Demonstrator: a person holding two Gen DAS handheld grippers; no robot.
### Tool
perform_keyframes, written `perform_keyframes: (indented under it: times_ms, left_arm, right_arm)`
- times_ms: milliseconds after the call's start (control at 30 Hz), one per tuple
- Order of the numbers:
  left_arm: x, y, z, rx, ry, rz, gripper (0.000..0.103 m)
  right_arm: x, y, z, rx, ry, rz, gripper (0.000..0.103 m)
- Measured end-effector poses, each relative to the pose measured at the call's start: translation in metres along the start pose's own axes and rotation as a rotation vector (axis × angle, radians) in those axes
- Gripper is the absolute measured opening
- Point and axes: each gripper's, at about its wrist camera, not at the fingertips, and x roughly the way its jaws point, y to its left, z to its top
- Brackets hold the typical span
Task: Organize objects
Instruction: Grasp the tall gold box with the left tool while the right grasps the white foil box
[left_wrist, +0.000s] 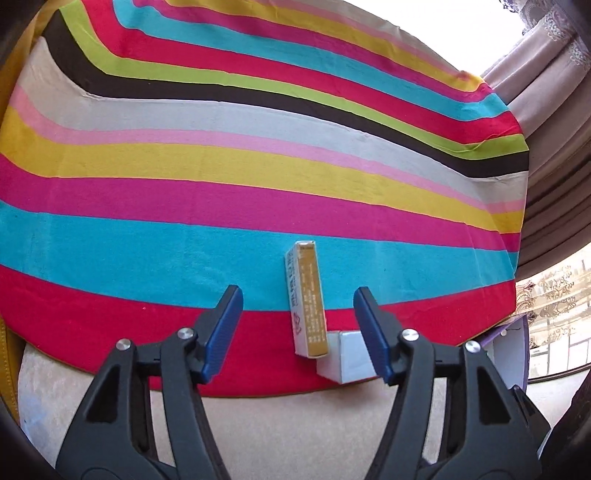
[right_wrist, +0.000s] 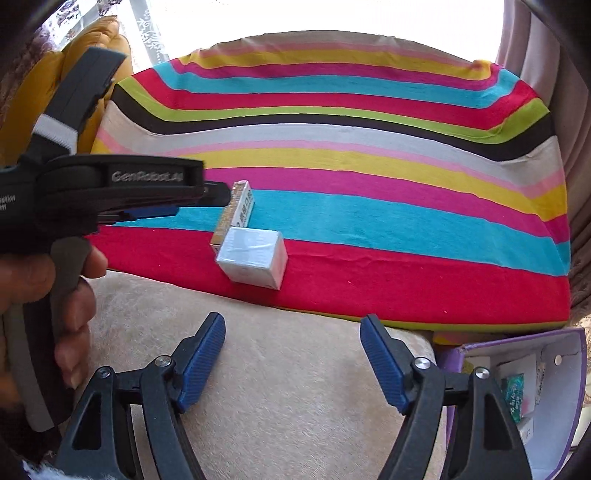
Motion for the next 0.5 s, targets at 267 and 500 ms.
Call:
perform_keyframes:
  times_ms: [267,500]
  left_arm:
    - [0.031,-0.004,0.002,0.028,0.083,0.018,0.043]
    - [0.029,0.02,-0.004,-0.07,0.027,-0.066,0.019]
  right_arm:
    - [0.018,0.013,0.012,-0.018,0.036,0.004,0.077]
    - [0.031,0.02,0.021,-0.014,0.044,-0.008,0.077]
